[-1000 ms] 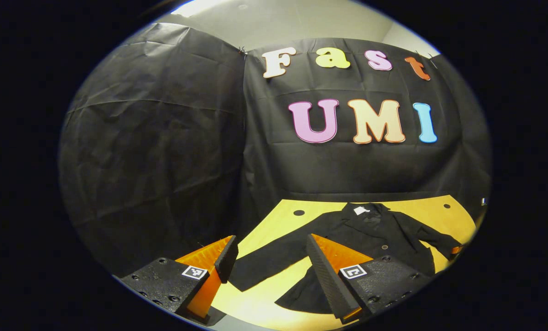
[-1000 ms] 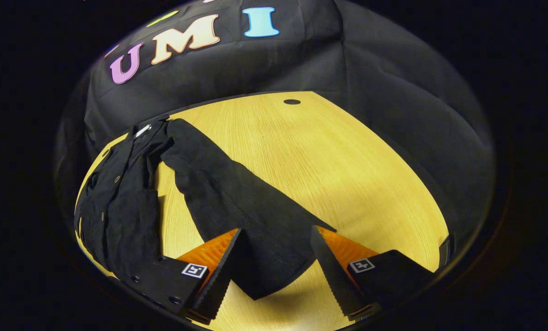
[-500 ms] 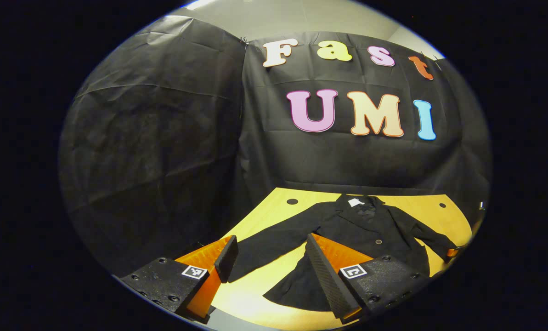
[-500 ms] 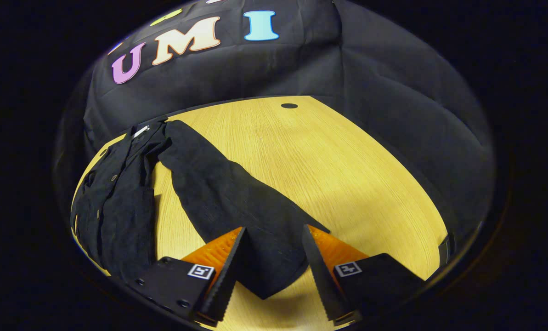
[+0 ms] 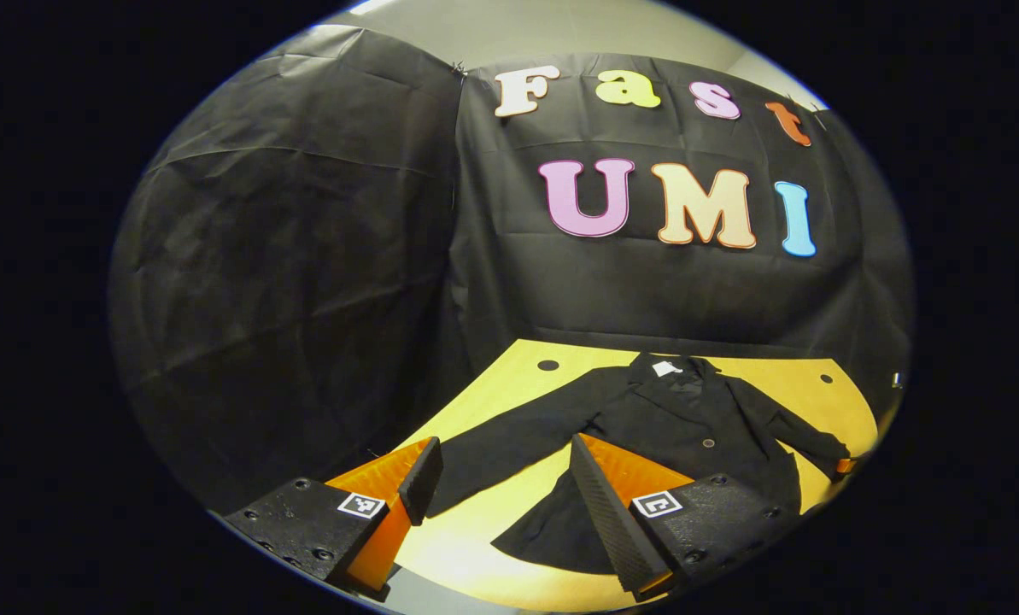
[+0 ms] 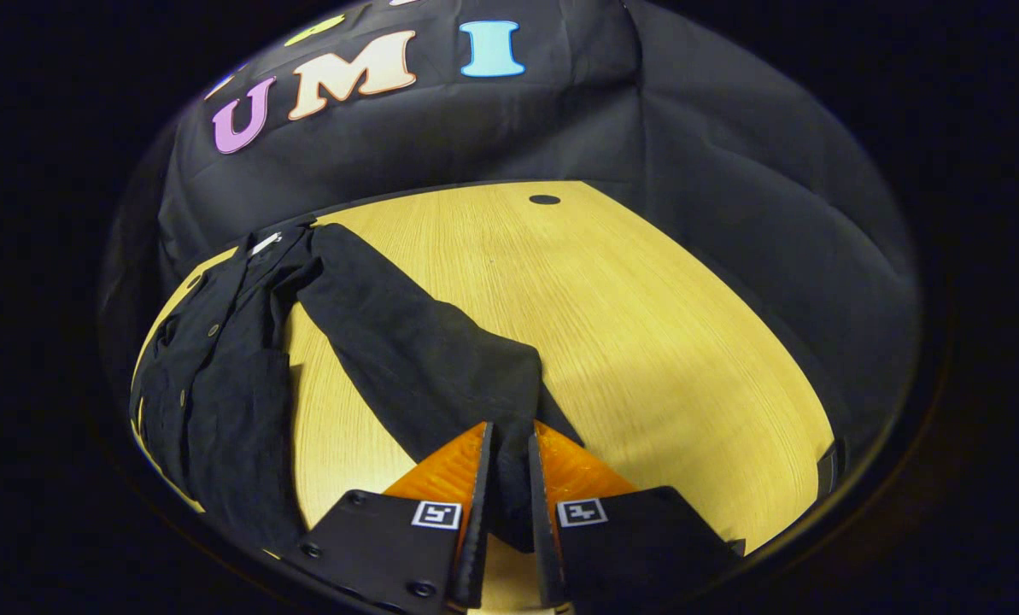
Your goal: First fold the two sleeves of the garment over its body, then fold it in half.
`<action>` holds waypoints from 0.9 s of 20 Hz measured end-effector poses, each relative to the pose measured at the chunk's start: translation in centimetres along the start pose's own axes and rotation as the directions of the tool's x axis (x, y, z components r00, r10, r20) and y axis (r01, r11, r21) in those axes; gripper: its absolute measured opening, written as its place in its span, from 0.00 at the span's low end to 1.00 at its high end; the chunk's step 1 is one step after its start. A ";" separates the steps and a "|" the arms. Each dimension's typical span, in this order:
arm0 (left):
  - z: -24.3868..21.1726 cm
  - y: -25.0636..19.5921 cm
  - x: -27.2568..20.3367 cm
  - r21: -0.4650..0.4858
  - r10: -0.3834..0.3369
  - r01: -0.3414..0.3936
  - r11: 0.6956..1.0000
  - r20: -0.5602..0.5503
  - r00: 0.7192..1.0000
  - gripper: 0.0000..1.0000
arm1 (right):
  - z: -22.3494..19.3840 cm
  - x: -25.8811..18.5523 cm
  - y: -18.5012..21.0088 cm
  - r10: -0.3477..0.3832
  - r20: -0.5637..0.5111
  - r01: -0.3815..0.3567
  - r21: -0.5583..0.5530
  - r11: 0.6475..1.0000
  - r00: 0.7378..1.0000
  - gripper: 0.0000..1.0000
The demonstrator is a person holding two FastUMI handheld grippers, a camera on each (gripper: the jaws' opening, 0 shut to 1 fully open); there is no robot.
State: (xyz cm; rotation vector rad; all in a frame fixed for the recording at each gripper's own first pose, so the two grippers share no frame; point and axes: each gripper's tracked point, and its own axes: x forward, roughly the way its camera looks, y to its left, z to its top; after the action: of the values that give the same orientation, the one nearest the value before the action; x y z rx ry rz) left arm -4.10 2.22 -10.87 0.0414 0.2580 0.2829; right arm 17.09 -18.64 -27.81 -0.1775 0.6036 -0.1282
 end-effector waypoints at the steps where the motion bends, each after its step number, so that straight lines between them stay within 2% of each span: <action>1: 0.0 0.0 0.0 0.003 0.000 0.000 1.000 -0.001 1.000 0.89 | 0.1 -0.1 0.0 -0.003 -0.002 0.003 0.011 1.000 1.000 0.26; 2: -0.1 -0.1 0.0 0.005 -0.001 0.001 1.000 -0.001 1.000 0.89 | 0.0 0.0 0.0 0.000 -0.010 0.000 0.025 1.000 1.000 0.19; 3: -0.1 -0.2 0.1 0.007 -0.002 0.002 1.000 -0.002 1.000 0.89 | 0.0 0.1 0.1 0.004 -0.017 -0.003 0.043 0.999 1.000 0.19; 4: -0.2 -0.3 0.1 0.009 -0.002 0.002 1.000 -0.003 1.000 0.89 | 0.1 0.0 0.0 0.007 -0.024 -0.005 0.067 0.998 1.000 0.10; 8: -0.5 -0.8 0.1 0.012 -0.007 0.007 1.000 -0.010 1.000 0.89 | 0.2 0.1 0.1 0.060 -0.052 -0.052 0.132 0.990 0.997 0.03; 11: -1.1 -1.2 0.0 0.015 -0.007 0.008 1.000 -0.026 1.000 0.89 | 0.2 0.3 0.1 0.068 -0.060 -0.059 0.144 0.988 0.996 0.03; 14: -1.3 -1.7 -0.3 0.001 -0.004 0.004 1.000 -0.020 1.000 0.89 | 0.5 0.4 0.2 0.042 -0.068 -0.036 0.086 0.996 0.997 0.01; 18: -2.0 -2.1 -0.3 -0.016 -0.005 0.005 1.000 -0.024 1.000 0.89 | 1.8 -0.2 0.4 0.083 -0.079 -0.075 0.093 0.993 0.993 0.02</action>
State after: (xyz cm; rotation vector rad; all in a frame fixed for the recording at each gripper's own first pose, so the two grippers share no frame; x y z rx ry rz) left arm -4.30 0.14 -12.88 0.0212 0.2800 0.2806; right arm 17.95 -18.02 -26.34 -0.0607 0.6856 -0.0862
